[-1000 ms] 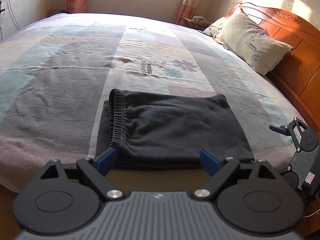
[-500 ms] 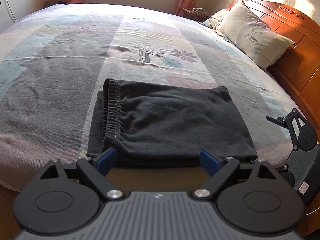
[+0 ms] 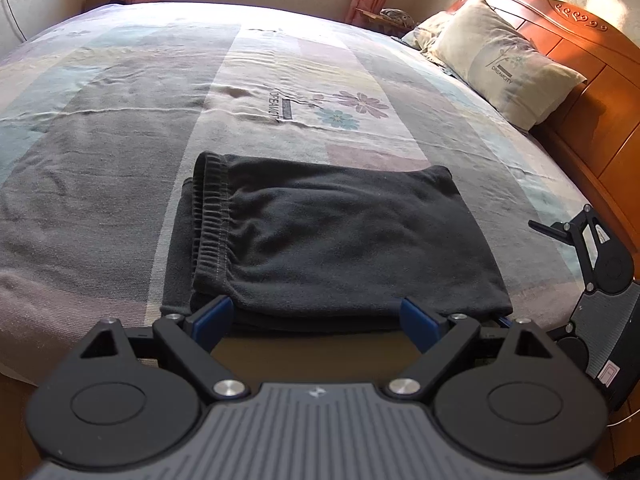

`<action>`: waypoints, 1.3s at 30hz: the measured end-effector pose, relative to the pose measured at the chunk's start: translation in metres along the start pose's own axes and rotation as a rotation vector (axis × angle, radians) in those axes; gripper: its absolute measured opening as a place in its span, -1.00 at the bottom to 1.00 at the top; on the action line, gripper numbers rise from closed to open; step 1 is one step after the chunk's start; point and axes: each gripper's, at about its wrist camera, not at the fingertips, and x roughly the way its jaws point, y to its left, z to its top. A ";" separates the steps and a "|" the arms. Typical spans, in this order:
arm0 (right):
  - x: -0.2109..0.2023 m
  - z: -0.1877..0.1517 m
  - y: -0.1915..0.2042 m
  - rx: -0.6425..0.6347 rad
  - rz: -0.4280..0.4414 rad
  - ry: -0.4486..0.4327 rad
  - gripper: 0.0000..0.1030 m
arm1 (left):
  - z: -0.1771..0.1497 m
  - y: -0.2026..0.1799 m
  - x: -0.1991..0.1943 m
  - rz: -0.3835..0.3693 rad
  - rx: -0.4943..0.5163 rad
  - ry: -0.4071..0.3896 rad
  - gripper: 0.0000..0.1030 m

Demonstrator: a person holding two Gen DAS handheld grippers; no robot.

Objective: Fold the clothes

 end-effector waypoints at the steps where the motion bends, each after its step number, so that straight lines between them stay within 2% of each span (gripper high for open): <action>1: 0.001 -0.001 0.000 -0.001 -0.007 0.011 0.88 | 0.000 -0.001 0.000 0.002 0.005 0.002 0.75; 7: 0.002 -0.027 -0.016 0.097 0.017 0.142 0.90 | 0.002 0.001 -0.001 -0.018 0.007 0.001 0.75; 9: -0.003 -0.032 -0.022 0.122 0.023 0.139 0.90 | 0.006 0.002 0.002 -0.023 0.011 0.000 0.76; 11: -0.006 -0.029 -0.038 0.225 0.058 0.112 0.90 | 0.013 0.000 0.005 -0.023 0.028 -0.010 0.75; 14: -0.005 -0.015 -0.072 0.454 0.157 0.034 0.87 | 0.028 -0.001 0.014 -0.036 0.037 -0.032 0.76; 16: 0.001 -0.006 -0.086 0.595 0.262 -0.024 0.86 | 0.035 0.000 0.025 -0.048 0.025 -0.028 0.76; 19: 0.015 0.000 -0.086 0.760 0.447 -0.075 0.85 | 0.038 0.004 0.044 -0.078 0.009 0.001 0.76; 20: 0.017 0.001 -0.078 0.776 0.468 -0.054 0.85 | 0.035 0.006 0.050 -0.077 0.010 0.021 0.76; 22: 0.019 -0.006 -0.064 0.789 0.484 -0.014 0.85 | 0.027 0.009 0.061 -0.069 0.018 0.059 0.76; 25: 0.022 -0.020 -0.050 0.808 0.507 0.040 0.85 | 0.020 0.012 0.056 -0.101 0.056 0.053 0.76; 27: 0.020 -0.028 -0.050 0.823 0.508 0.048 0.85 | 0.029 0.009 0.050 -0.132 0.068 0.049 0.76; 31: 0.026 -0.031 -0.067 0.881 0.482 0.026 0.85 | 0.064 -0.013 0.061 -0.279 0.091 0.001 0.80; 34: 0.032 -0.024 -0.077 0.900 0.471 0.002 0.85 | 0.079 -0.031 0.096 -0.387 0.085 0.060 0.81; 36: 0.034 -0.022 -0.079 0.902 0.469 -0.007 0.85 | 0.081 -0.037 0.118 -0.387 0.071 0.108 0.81; 39: 0.035 -0.027 -0.077 0.908 0.482 -0.003 0.86 | 0.080 -0.027 0.134 -0.379 0.016 0.116 0.80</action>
